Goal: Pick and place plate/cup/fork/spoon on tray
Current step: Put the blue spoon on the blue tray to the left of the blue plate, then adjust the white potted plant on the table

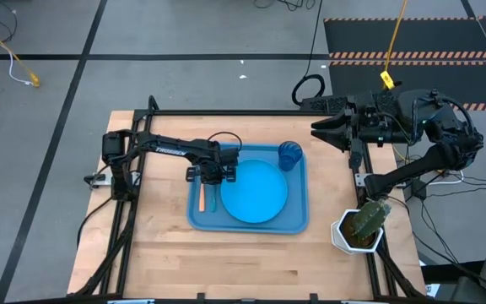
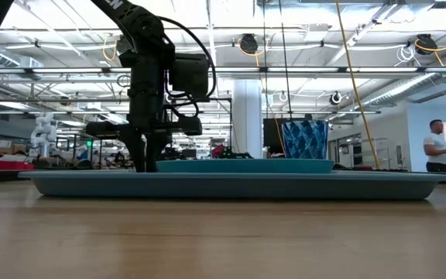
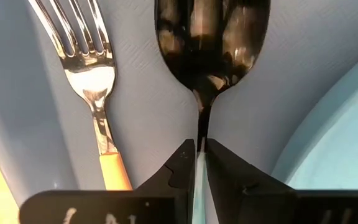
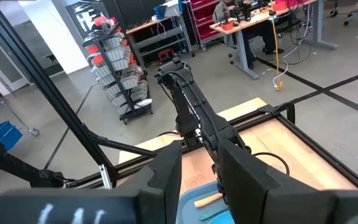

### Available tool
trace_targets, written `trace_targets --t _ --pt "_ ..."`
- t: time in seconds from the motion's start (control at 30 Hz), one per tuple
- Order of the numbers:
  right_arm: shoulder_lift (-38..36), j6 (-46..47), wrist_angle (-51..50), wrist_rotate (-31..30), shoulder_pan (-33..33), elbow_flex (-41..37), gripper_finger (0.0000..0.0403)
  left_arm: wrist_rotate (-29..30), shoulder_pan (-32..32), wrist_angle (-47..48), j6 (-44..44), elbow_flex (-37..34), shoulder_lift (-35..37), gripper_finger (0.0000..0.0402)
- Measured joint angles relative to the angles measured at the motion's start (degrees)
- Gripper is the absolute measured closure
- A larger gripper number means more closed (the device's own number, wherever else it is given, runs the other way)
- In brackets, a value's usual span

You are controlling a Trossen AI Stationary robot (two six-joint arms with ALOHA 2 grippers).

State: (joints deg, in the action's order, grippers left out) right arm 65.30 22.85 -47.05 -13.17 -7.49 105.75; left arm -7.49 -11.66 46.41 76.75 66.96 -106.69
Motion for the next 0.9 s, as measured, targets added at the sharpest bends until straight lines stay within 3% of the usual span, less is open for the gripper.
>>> trace_targets --t 0.6,0.73,0.9 --pt "0.0 0.0 -1.2 0.0 0.0 0.0 0.0305 -0.7 0.0 0.1 -0.2 0.2 0.0 0.0355" --pt "0.0 0.0 -3.3 -0.6 0.0 0.0 0.0305 -0.2 0.0 1.4 -2.2 3.5 0.0 0.0355" --pt "-0.3 3.7 -9.5 -7.7 0.0 0.0 0.0305 5.1 0.0 8.6 -6.3 11.3 0.0 0.0355"
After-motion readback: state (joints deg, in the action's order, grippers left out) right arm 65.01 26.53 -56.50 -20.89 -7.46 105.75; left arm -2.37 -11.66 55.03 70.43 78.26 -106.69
